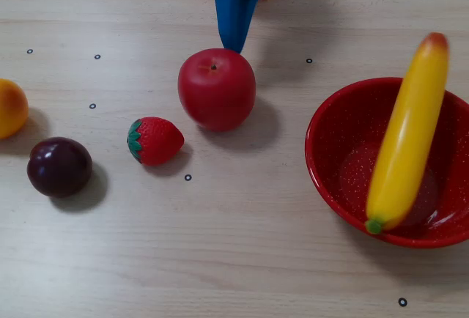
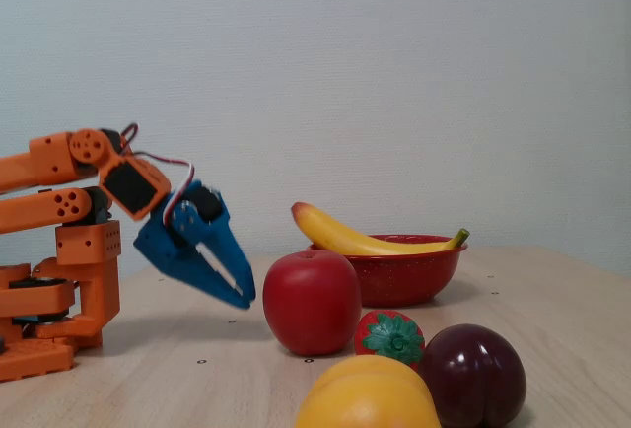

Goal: Put the banana in the red bowl.

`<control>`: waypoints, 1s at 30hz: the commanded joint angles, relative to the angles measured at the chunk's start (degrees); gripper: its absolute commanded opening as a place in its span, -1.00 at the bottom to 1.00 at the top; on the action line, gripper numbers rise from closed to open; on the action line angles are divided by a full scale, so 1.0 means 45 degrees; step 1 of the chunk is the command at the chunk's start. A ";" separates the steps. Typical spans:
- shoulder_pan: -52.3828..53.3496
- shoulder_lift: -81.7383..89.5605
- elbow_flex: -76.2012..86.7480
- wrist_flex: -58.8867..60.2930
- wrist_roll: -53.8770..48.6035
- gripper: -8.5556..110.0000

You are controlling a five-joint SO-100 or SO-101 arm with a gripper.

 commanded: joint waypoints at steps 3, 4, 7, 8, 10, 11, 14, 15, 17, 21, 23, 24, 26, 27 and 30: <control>-0.0059 0.0156 -0.0410 -0.0801 -0.0449 -0.85; 0.0020 0.0156 -0.0410 -0.0801 -0.0391 -0.85; 0.0078 0.0156 -0.0410 -0.0820 -0.0371 -0.85; 0.0078 0.0156 -0.0410 -0.0820 -0.0410 -0.85; 0.0000 0.0156 -0.0410 -0.0820 -0.0586 -0.85; -0.0078 0.0156 -0.0410 -0.0820 -0.0703 -0.83; -0.0508 0.0156 -0.0410 -0.0840 -0.1211 -0.75; -0.0508 0.0156 -0.0410 -0.0840 -0.1172 -0.77; -0.0508 0.0156 -0.0410 -0.0859 -0.1191 -0.80; -0.0508 0.0156 -0.0371 -0.0918 -0.1152 -0.85; -0.0508 0.0156 -0.0371 -0.0918 -0.1133 -0.85; -0.0449 0.0156 -0.0371 -0.0918 -0.1055 -0.85; -0.0352 0.0156 -0.0371 -0.0918 -0.0918 -0.85; -0.0195 0.0156 -0.0371 -0.0918 -0.0742 -0.85; 0.0117 0.0156 -0.0371 -0.0918 -0.0371 -0.85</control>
